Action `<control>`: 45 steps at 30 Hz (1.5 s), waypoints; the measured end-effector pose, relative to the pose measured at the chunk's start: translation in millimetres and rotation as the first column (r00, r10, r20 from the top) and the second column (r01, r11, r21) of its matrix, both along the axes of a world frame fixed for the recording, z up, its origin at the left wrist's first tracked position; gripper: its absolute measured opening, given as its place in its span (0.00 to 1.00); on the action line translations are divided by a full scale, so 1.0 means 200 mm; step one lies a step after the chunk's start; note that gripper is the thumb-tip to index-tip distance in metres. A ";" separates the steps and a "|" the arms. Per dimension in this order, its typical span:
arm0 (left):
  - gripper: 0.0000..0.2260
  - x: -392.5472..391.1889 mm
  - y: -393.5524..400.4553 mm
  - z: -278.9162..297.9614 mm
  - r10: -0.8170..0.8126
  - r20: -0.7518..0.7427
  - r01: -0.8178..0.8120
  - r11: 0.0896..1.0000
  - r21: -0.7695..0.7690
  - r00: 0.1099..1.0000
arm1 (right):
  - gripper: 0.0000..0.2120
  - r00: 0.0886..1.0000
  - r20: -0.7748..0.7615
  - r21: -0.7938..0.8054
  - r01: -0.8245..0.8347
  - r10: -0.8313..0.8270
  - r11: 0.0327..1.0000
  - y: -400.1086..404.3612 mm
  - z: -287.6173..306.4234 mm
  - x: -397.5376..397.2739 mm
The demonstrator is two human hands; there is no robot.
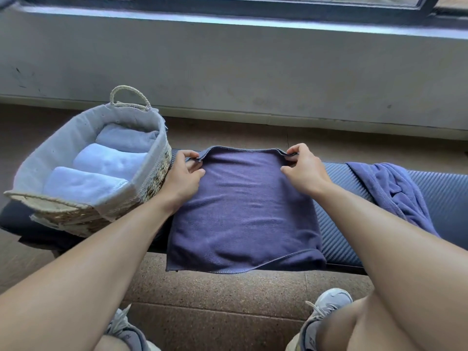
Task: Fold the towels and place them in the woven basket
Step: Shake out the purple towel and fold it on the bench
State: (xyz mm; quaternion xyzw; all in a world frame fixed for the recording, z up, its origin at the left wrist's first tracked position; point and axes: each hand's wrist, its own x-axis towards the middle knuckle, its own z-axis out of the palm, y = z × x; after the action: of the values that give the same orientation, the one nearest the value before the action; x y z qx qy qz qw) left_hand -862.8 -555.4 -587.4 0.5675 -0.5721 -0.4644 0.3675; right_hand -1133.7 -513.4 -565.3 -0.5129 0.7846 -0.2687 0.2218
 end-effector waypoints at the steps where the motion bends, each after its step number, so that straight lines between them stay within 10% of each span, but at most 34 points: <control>1: 0.20 0.00 0.00 0.00 -0.047 -0.026 0.047 0.999 -0.003 0.999 | 0.23 1.000 -0.013 0.006 -0.022 0.022 1.000 0.00 0.00 0.01; 4: 0.35 0.00 0.03 -0.01 -0.166 0.110 0.172 0.984 -0.054 0.980 | 0.38 0.987 -0.076 0.072 -0.133 0.138 0.989 0.02 0.00 0.03; 8: 0.31 -0.03 0.11 -0.04 -0.133 0.558 0.314 0.918 -0.242 0.819 | 0.37 0.928 -0.215 0.125 -0.282 0.303 0.951 0.07 -0.04 0.13; 15: 0.31 -0.05 0.22 -0.14 -0.180 0.814 0.407 0.910 -0.075 0.552 | 0.35 0.829 -0.393 0.224 -0.335 0.399 0.915 0.24 -0.19 0.29; 28: 0.33 -0.05 0.21 -0.12 -0.227 0.867 0.430 0.903 0.017 0.443 | 0.35 0.812 -0.398 0.249 -0.352 0.427 0.902 0.25 -0.21 0.28; 34: 0.35 -0.05 0.23 -0.13 -0.098 0.831 0.443 0.877 -0.188 0.548 | 0.33 0.885 -0.192 0.209 -0.386 0.424 0.899 0.23 -0.08 0.21; 40: 0.32 -0.21 0.45 -0.08 -0.254 0.654 0.586 0.729 -0.355 0.712 | 0.08 0.923 -0.214 0.180 -0.284 0.319 0.942 0.36 0.15 0.04; 45: 0.36 -0.29 0.66 -0.08 -0.416 0.759 0.769 0.616 -0.171 0.502 | 0.12 0.812 -0.152 0.478 -0.439 0.563 0.761 0.56 0.24 -0.05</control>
State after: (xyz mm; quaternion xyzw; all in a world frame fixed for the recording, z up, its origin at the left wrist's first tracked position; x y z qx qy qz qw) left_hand -920.9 -423.1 -602.4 0.3345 -0.9226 -0.1734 0.0831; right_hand -1142.9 -400.5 -516.7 -0.6786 0.6789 0.0542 0.2752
